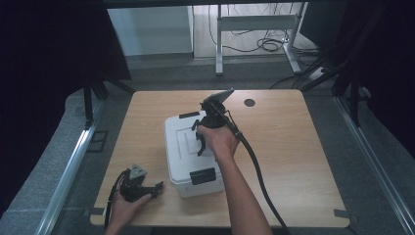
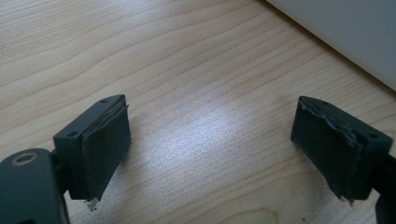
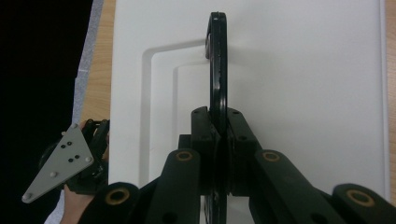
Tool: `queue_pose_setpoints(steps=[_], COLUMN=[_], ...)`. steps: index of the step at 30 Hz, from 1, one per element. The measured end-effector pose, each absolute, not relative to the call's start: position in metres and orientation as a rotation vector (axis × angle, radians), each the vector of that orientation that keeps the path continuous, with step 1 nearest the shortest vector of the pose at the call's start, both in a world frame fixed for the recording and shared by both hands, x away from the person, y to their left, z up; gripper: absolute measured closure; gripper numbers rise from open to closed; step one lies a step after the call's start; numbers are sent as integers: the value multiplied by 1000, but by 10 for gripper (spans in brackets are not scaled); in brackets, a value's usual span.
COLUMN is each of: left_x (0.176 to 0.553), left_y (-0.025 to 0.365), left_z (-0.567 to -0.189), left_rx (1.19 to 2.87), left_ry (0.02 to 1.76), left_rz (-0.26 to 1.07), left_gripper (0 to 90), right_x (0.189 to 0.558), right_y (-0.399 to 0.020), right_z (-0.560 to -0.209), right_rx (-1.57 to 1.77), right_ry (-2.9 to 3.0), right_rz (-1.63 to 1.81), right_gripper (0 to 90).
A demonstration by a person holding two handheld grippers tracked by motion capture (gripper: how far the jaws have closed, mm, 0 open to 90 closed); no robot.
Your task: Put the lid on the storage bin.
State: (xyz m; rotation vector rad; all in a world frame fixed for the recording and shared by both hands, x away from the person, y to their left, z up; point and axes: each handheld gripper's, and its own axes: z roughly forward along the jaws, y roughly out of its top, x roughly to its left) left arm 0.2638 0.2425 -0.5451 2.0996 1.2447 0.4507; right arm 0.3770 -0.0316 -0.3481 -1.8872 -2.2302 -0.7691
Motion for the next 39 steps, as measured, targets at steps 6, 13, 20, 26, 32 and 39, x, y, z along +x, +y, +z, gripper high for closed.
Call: queue_pose_setpoints(steps=[6,13,20,26,32,39], left_x=[264,264,264,264,264,264], left_y=[242,242,242,242,242,242], left_z=[-545,-545,-545,-545,-545,-545], left_rx=[2100,2100,2100,2100,2098,2099], left_ry=[1245,1245,1245,1245,1248,1247], left_rz=[451,451,451,451,450,448], left_gripper=[118,118,118,118,118,118], right_x=[374,371,371,369,367,368], right_y=[-30,-30,-34,-30,-24,-27], right_z=[-347,-349,-354,-352,-353,-357], right_rx=[-1900,-1910,-1921,-1923,-1911,-1909], right_ry=[-2235,-2246,-2216,-2238,-2265,-2266], right_rz=[-768,-752,-779,-779,-763,-755], right_gripper=[848,847,847,845,842,843])
